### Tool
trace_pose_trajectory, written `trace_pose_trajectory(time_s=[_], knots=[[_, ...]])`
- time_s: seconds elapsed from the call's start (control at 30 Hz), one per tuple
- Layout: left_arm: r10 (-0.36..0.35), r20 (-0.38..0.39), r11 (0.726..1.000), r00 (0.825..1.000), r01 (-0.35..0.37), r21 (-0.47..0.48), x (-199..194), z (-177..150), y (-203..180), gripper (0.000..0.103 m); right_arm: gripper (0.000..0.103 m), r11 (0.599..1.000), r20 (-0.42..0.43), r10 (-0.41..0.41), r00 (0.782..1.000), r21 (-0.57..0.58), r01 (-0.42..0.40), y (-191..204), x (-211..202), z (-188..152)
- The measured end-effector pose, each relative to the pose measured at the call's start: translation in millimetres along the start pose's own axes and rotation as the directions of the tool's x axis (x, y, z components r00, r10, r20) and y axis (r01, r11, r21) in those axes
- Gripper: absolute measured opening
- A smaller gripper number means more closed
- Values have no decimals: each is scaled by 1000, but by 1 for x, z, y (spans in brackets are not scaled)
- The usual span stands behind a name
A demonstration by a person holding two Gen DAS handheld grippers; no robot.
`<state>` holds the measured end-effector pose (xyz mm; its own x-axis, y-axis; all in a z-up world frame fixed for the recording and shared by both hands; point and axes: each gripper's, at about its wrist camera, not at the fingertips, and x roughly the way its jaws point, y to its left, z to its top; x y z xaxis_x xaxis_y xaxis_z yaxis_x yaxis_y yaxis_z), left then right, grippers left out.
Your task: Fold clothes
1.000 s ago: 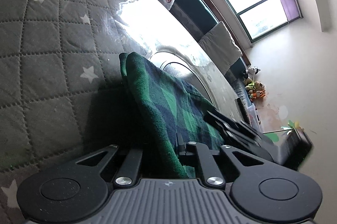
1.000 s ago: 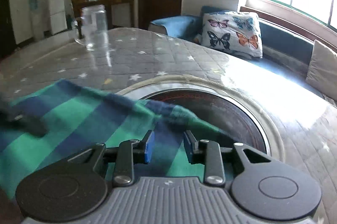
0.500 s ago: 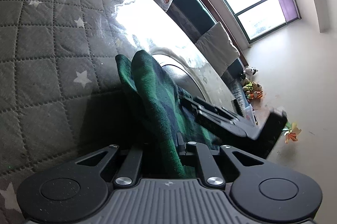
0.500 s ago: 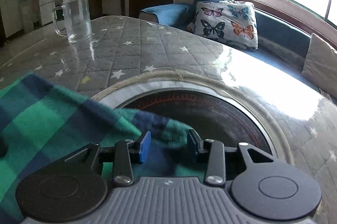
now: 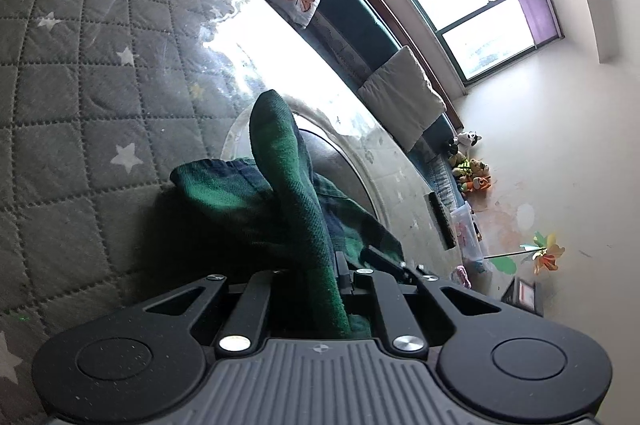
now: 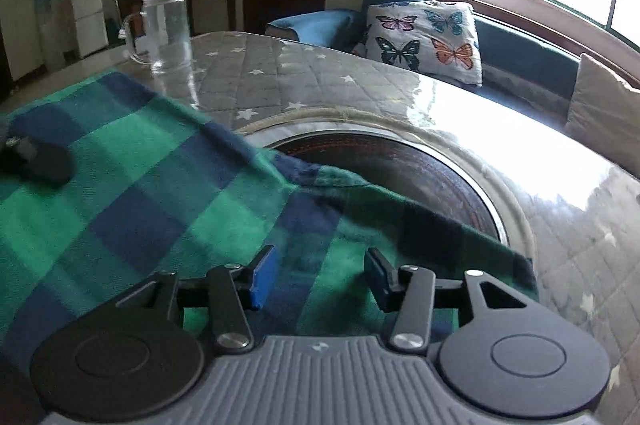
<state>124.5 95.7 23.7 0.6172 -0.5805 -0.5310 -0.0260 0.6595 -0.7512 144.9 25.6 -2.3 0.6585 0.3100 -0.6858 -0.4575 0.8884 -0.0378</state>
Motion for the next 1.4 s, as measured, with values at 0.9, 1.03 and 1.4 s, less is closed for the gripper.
trace_pose_trajectory(time_s=[0.9, 1.03, 1.4], knots=[[32, 20, 999, 999, -32, 1, 14, -3, -66, 10, 50, 995, 59, 75, 995, 62, -78, 10, -82, -79], [60, 21, 998, 998, -60, 3, 17, -3, -72, 10, 50, 997, 73, 76, 994, -6, -76, 19, -87, -86], [93, -24, 995, 995, -92, 34, 50, -14, -111, 10, 49, 994, 81, 95, 992, -64, -90, 26, -80, -87]])
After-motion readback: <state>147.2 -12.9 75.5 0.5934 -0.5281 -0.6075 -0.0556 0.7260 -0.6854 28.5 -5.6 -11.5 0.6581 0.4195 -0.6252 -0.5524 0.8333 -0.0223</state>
